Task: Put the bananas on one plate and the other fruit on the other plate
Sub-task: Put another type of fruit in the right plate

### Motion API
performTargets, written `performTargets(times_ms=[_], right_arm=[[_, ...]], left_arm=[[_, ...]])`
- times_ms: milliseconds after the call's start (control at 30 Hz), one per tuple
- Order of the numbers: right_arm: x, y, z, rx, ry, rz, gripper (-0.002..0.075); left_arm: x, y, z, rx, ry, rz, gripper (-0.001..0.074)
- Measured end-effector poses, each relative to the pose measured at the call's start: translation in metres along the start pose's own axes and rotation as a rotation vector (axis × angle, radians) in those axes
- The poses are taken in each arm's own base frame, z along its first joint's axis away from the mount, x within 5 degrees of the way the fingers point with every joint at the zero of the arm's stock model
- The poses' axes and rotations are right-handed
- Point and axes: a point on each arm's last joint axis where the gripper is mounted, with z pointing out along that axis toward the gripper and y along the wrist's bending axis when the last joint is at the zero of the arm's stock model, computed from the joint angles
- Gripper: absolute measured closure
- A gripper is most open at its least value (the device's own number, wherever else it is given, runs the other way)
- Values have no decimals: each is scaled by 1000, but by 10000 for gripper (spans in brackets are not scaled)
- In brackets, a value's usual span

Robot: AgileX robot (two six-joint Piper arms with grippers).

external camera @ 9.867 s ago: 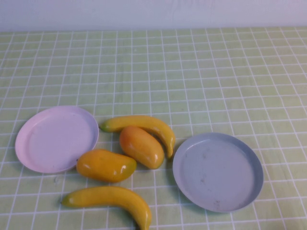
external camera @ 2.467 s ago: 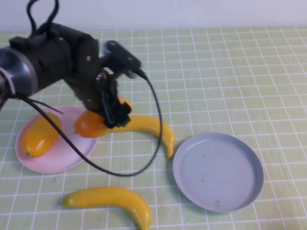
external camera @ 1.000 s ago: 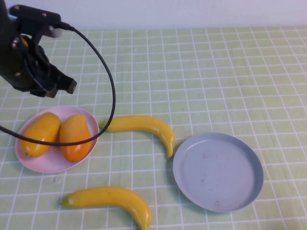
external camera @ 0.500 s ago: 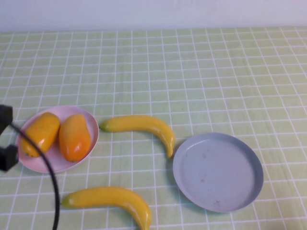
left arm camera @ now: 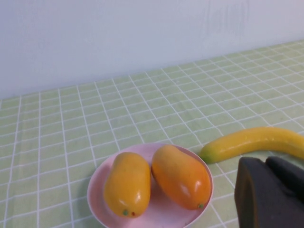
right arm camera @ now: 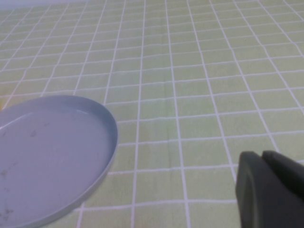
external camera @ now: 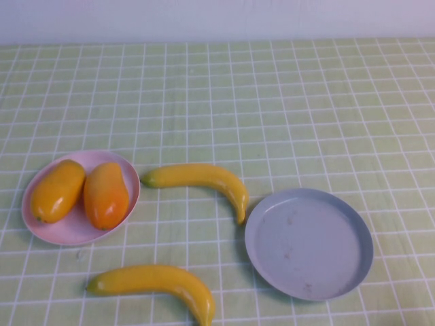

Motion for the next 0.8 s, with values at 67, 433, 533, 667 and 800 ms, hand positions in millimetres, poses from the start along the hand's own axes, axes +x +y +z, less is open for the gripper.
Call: performTargets(times_ms=[67,433,533,667,800], right_arm=[[0,0,0,0,0,0,742],[0,0,0,-3,0,-1,742],[0,0,0,-3,0,-1,741],[0,0,0,-4,0,1,742],[0,0,0,-4,0,1,742]], left_arm=[[7,-1,0,-3,-19,2,735],[55,5,25,-202,-114,-45,735],[72,8,31,-273,-103,-104,735],[87,9,34,-290,-63,-149,735],[90,8,34,-289,-33,-160,735]])
